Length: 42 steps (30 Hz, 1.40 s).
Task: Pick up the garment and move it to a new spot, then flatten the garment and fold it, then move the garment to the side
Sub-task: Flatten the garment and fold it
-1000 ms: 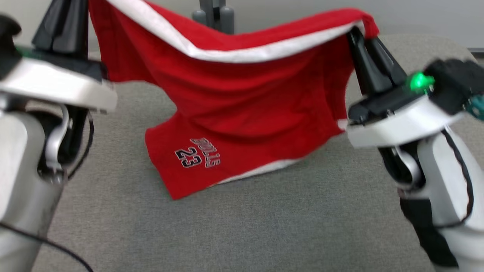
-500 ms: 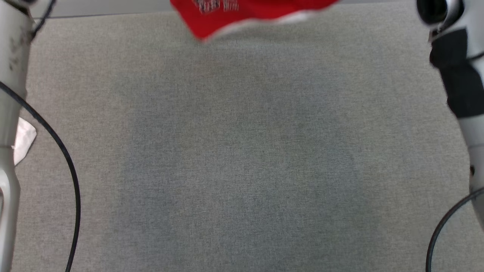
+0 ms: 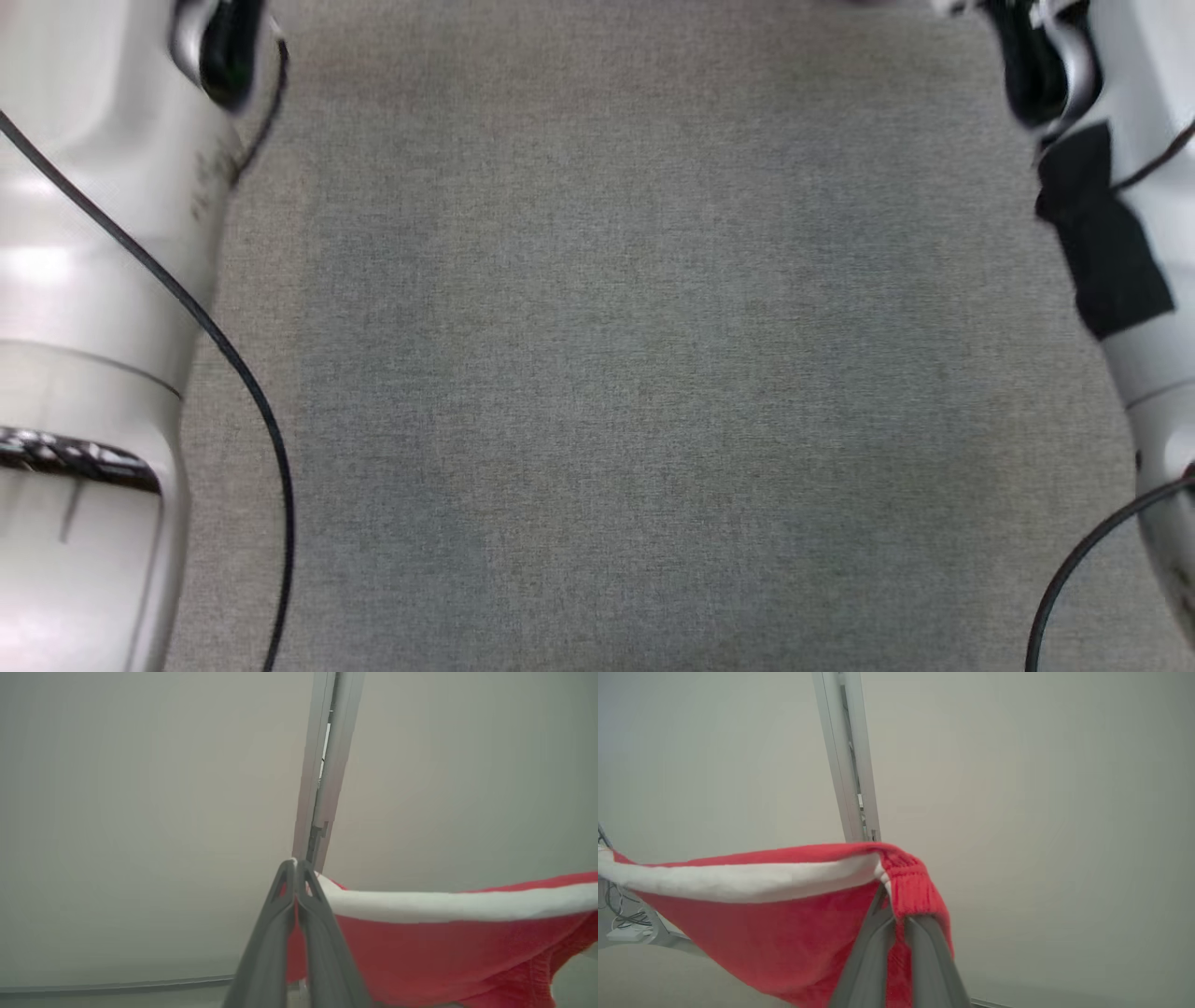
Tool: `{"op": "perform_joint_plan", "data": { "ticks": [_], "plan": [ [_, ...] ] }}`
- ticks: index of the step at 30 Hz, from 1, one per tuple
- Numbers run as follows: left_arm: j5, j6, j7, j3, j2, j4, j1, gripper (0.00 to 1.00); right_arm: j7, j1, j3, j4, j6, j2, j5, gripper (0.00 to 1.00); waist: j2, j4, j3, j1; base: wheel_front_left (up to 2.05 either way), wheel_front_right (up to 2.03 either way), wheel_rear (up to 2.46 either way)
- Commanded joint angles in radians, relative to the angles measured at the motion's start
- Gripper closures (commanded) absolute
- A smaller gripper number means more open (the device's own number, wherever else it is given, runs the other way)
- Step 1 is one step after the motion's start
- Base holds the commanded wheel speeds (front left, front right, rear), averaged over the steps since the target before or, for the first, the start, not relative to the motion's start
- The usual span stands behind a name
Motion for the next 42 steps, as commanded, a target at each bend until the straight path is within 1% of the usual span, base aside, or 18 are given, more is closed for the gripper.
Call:
{"op": "perform_joint_plan", "data": {
  "ticks": [1,2,4,6,8,9,11,15,20,24,28,30,31,32,33,37,42],
  "plan": [
    [-0.013,-0.003,-0.012,0.011,-0.002,0.005,0.033,1.00,-0.002,0.049,-0.002,-0.022,0.000,-0.003,0.025,1.00,0.0000,0.014,0.018,0.0000,0.00,0.00,0.00],
    [-0.012,-0.005,-0.016,0.014,-0.002,0.003,0.052,1.00,-0.002,0.076,0.015,-0.035,0.000,-0.004,0.021,1.00,0.0000,0.014,0.028,0.0000,0.00,0.00,0.00],
    [-0.017,-0.006,-0.018,0.025,-0.010,-0.011,0.122,1.00,-0.002,0.158,0.013,-0.076,0.000,-0.005,0.068,1.00,0.0000,0.017,0.027,0.0000,0.00,0.00,0.00],
    [0.002,0.013,-0.019,0.048,0.008,-0.074,0.181,1.00,-0.003,0.232,0.015,-0.139,0.000,-0.010,0.106,1.00,0.0000,0.015,0.027,0.0000,0.00,0.00,0.00],
    [-0.012,0.011,-0.019,0.081,0.005,-0.141,0.273,1.00,-0.003,0.316,0.007,-0.208,0.000,-0.015,0.139,1.00,0.0000,0.012,0.022,0.0000,0.00,0.00,0.00],
    [-0.003,0.024,-0.019,0.100,0.018,-0.184,0.311,1.00,-0.002,0.363,0.014,-0.241,0.000,-0.021,0.146,1.00,0.0000,0.011,0.017,0.0000,0.00,0.00,0.00],
    [-0.002,0.028,-0.019,0.133,0.027,-0.264,0.414,1.00,-0.002,0.462,0.025,-0.311,0.000,-0.016,0.170,1.00,0.0000,0.003,-0.007,0.0000,0.00,0.00,0.00],
    [0.025,0.065,-0.019,0.179,0.049,-0.453,0.622,1.00,-0.003,0.647,0.060,-0.417,0.000,-0.037,0.191,1.00,0.0000,-0.010,-0.060,0.0000,0.00,0.00,0.00],
    [0.049,0.120,-0.008,0.182,0.096,-0.677,0.904,1.00,-0.003,0.839,0.096,-0.502,0.000,-0.058,0.215,1.00,0.0000,-0.031,-0.137,0.0000,0.00,0.00,0.00],
    [0.042,0.187,0.060,0.188,0.133,-0.866,1.120,1.00,-0.003,0.956,0.114,-0.518,0.000,-0.084,0.232,1.00,0.0000,-0.037,-0.194,0.0000,0.00,0.00,0.00],
    [0.024,0.254,0.152,0.177,0.146,-1.036,1.322,1.00,0.001,1.068,0.103,-0.530,0.000,-0.103,0.240,1.00,0.0000,-0.033,-0.270,0.0000,0.00,0.00,0.00],
    [0.017,0.281,0.201,0.162,0.154,-1.115,1.402,1.00,0.008,1.118,0.087,-0.544,0.000,-0.115,0.234,1.00,0.0000,-0.025,-0.296,0.0000,0.00,0.00,0.00],
    [0.017,0.281,0.201,0.162,0.154,-1.115,1.402,1.00,0.008,1.118,0.087,-0.544,0.000,-0.115,0.234,1.00,0.0000,-0.025,-0.296,0.0000,0.00,0.00,0.00],
    [0.014,0.297,0.220,0.163,0.162,-1.154,1.440,1.00,0.017,1.143,0.080,-0.558,0.000,-0.112,0.234,1.00,0.0000,-0.022,-0.304,0.0000,0.00,0.00,0.00],
    [0.015,0.322,0.262,0.158,0.179,-1.219,1.510,1.00,0.029,1.191,0.058,-0.583,0.000,-0.111,0.219,1.00,0.0000,-0.017,-0.319,0.0000,0.00,0.00,0.00],
    [0.014,0.364,0.330,0.153,0.206,-1.326,1.611,1.00,0.077,1.297,0.009,-0.654,0.000,-0.100,0.192,1.00,0.0000,-0.004,-0.334,0.0000,0.00,0.00,0.00],
    [0.007,0.406,0.388,0.162,0.235,-1.420,1.695,1.00,0.156,1.441,-0.065,-0.771,0.000,-0.057,0.139,1.00,0.0000,0.004,-0.337,0.0000,0.00,0.00,0.00]
  ]
}}
